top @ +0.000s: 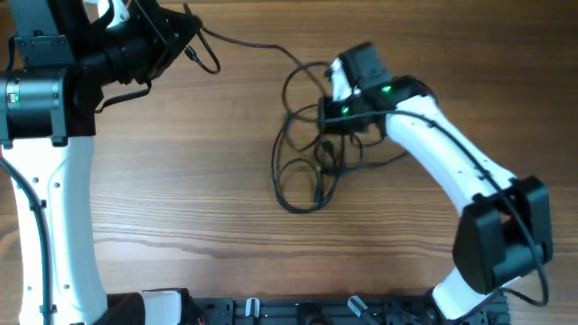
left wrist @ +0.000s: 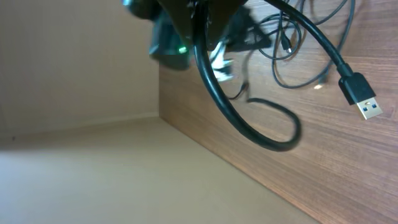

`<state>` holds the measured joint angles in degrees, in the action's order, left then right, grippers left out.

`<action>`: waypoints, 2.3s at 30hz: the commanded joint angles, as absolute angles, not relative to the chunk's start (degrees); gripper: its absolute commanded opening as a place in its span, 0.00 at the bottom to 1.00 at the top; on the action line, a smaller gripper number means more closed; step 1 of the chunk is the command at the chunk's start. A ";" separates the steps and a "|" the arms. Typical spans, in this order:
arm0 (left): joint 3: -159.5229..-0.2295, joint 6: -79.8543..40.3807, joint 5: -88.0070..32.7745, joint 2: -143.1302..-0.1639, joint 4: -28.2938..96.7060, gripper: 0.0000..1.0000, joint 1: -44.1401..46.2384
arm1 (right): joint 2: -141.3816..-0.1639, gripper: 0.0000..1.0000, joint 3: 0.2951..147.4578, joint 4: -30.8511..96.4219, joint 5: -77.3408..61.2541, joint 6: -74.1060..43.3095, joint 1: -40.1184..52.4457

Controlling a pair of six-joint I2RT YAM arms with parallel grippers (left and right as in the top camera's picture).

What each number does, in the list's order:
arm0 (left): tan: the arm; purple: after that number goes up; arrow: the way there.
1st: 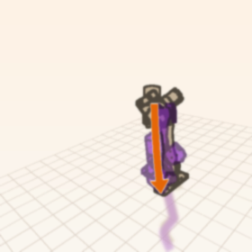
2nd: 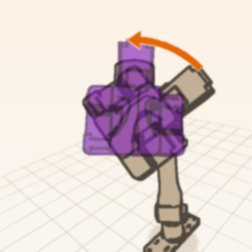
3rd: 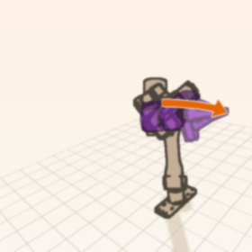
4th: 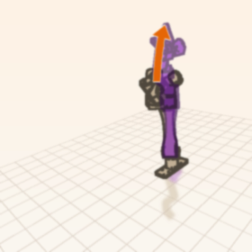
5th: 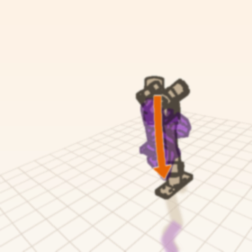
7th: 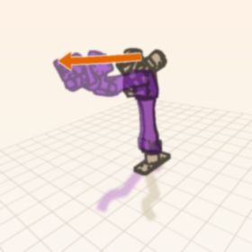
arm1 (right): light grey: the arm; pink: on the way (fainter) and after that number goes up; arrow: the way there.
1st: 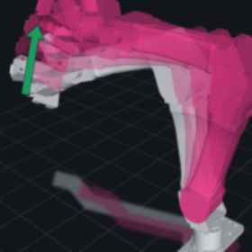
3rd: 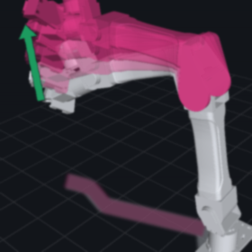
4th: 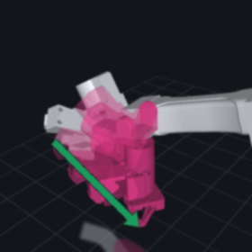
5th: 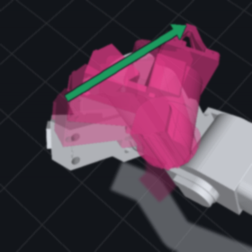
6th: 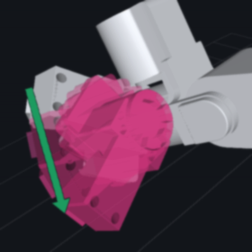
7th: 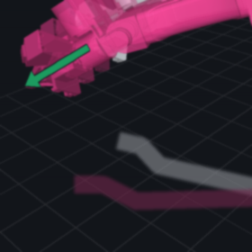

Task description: Untangle cables

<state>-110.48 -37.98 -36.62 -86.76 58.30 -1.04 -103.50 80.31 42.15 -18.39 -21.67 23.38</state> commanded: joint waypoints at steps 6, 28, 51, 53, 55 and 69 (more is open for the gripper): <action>-110.80 -36.21 -34.15 -87.09 58.13 0.04 -0.97 | -96.18 0.04 96.03 56.97 -10.52 -11.55 26.72; -110.80 -33.04 -32.01 -87.09 63.68 0.04 -0.95 | -102.10 0.04 100.36 79.40 -20.18 2.57 31.92; -84.01 -20.93 -29.67 -88.05 62.50 0.04 0.27 | -106.65 0.04 100.38 54.96 -25.87 2.68 32.03; -82.24 -20.97 -30.72 -88.09 61.89 0.04 0.27 | -108.27 0.04 100.38 53.78 -26.59 0.86 32.03; -80.75 -20.73 -31.90 -88.09 61.73 0.04 0.27 | -109.08 0.04 100.38 53.28 -28.49 0.89 32.03; -70.08 -42.17 -43.70 -88.16 45.23 0.04 0.27 | -111.18 0.05 100.38 48.66 -40.71 -0.99 32.03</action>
